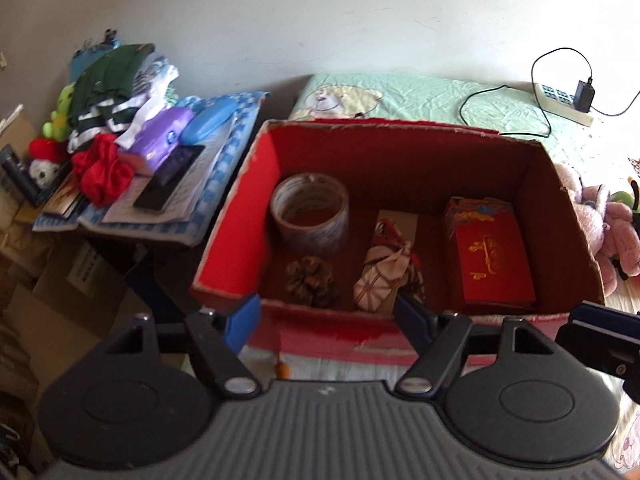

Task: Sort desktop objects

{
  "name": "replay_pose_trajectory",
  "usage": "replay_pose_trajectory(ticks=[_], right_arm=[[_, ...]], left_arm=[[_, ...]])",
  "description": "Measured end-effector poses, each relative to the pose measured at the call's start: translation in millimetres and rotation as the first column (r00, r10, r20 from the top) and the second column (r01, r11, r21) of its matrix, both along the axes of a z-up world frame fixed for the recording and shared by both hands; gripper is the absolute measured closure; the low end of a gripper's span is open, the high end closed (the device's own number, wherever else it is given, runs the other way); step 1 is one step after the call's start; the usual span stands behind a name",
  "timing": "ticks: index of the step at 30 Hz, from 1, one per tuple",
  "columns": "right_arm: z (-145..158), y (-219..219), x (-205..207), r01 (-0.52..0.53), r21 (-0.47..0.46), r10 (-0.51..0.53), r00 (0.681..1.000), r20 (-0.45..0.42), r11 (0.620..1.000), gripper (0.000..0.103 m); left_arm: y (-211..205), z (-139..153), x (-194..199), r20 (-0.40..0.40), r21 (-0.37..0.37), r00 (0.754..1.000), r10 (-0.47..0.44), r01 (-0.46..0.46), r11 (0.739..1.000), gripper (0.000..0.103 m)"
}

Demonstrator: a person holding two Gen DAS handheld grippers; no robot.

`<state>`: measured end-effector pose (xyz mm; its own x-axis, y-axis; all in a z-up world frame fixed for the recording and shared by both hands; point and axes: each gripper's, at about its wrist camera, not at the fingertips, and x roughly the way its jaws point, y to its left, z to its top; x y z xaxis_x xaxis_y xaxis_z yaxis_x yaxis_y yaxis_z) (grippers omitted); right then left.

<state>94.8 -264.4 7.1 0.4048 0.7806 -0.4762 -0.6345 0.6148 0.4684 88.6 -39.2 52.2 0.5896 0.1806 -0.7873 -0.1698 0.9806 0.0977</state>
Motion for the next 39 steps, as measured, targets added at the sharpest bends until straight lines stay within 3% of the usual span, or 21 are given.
replay_pose_trajectory(ticks=[7, 14, 22, 25, 28, 39], right_arm=[[-13.7, -0.2, -9.8, -0.094, 0.035, 0.096, 0.994, -0.053, 0.995, 0.074], [-23.4, 4.6, -14.7, -0.103, 0.030, 0.106, 0.988, -0.110, 0.994, 0.074], [-34.1, 30.1, -25.8, -0.081, -0.044, 0.073, 0.985, -0.159, 0.996, 0.073], [-38.1, 43.8, -30.7, -0.065, -0.071, 0.053, 0.984, -0.168, 0.995, 0.073], [-42.9, 56.1, -29.8, -0.021, -0.075, 0.006, 0.981, -0.196, 0.997, 0.073], [-69.1, 90.7, -28.8, 0.082, -0.051, -0.094, 0.931, -0.354, 0.995, 0.072]], left_arm=[[-4.5, -1.3, -25.8, -0.029, 0.016, 0.999, 0.041, -0.040, 0.999, 0.026], [1.6, -13.4, -34.4, -0.068, 0.015, 0.997, 0.042, -0.041, 0.999, 0.025], [23.8, -29.7, -41.0, -0.107, -0.036, 0.994, -0.023, 0.019, 0.999, 0.023], [36.8, -34.3, -45.4, -0.107, -0.054, 0.993, -0.048, 0.042, 0.998, 0.016], [50.0, -39.7, -48.1, -0.114, -0.060, 0.991, -0.070, 0.063, 0.996, 0.015], [86.6, -70.7, -53.2, -0.179, -0.200, 0.963, -0.201, 0.164, 0.966, 0.019]])
